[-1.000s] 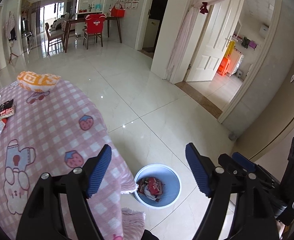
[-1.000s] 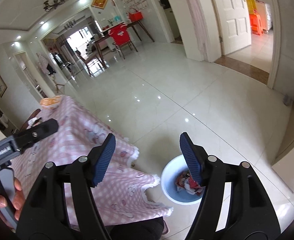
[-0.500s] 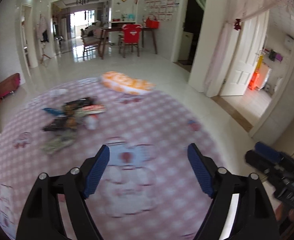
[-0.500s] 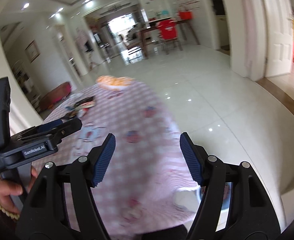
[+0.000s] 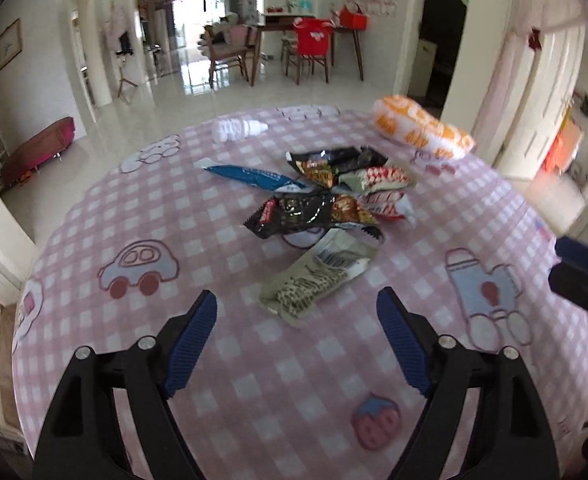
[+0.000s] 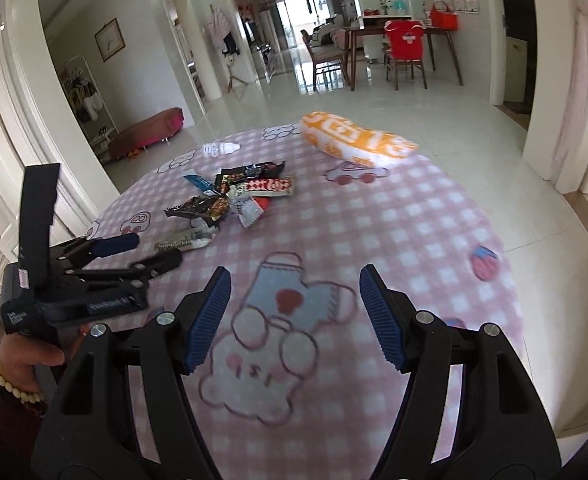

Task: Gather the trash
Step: 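Drop the bag and tag into the blue bucket and return to the table, then grasp the green-and-white wrapper with the left tool while the right tool grasps the black snack bag, then open the left tool over the bucket while the right tool holds the black bag, then open the right tool over the blue bucket to drop the black snack bag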

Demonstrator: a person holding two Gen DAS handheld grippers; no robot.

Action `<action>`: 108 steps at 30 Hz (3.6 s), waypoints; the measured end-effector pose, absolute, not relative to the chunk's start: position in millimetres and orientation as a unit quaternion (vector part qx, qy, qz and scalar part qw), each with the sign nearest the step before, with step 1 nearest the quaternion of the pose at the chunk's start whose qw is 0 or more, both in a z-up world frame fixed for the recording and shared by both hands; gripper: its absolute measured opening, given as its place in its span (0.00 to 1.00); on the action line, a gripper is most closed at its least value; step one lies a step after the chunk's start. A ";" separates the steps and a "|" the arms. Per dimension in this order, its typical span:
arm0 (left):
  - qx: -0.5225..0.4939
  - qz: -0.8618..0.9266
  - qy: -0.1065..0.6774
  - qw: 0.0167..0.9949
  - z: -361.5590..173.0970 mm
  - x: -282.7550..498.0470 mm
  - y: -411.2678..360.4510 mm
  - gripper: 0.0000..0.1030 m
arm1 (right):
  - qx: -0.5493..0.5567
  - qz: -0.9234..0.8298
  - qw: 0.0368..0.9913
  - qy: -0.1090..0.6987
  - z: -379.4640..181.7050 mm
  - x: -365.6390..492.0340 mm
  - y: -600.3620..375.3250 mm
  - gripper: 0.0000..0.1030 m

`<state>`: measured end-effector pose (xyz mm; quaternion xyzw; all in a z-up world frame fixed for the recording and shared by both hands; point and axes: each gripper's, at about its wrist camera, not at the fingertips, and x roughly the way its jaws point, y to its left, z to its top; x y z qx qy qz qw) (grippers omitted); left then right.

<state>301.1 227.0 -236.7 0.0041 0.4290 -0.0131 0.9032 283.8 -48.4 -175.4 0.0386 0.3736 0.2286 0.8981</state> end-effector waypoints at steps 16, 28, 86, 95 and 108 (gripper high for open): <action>-0.030 -0.072 0.421 0.904 -232.9 278.6 235.1 0.16 | -0.007 0.255 0.891 0.374 -177.2 309.8 15.4 0.64; -0.110 0.075 0.389 0.912 -221.8 241.3 309.5 0.16 | -0.123 0.310 0.868 0.367 -192.7 327.7 106.9 0.64; 0.059 -0.298 0.458 0.835 -224.4 262.6 -187.5 0.27 | 0.237 0.013 0.932 0.274 -194.0 154.6 -380.3 0.10; 0.081 -0.271 0.462 0.841 -235.5 257.7 -204.6 0.74 | 0.257 0.001 0.922 0.290 -211.2 149.4 -393.0 0.10; 0.076 -0.244 0.457 0.852 -225.4 265.5 -182.6 0.74 | 0.254 0.016 0.919 0.302 -212.0 165.1 -387.0 0.10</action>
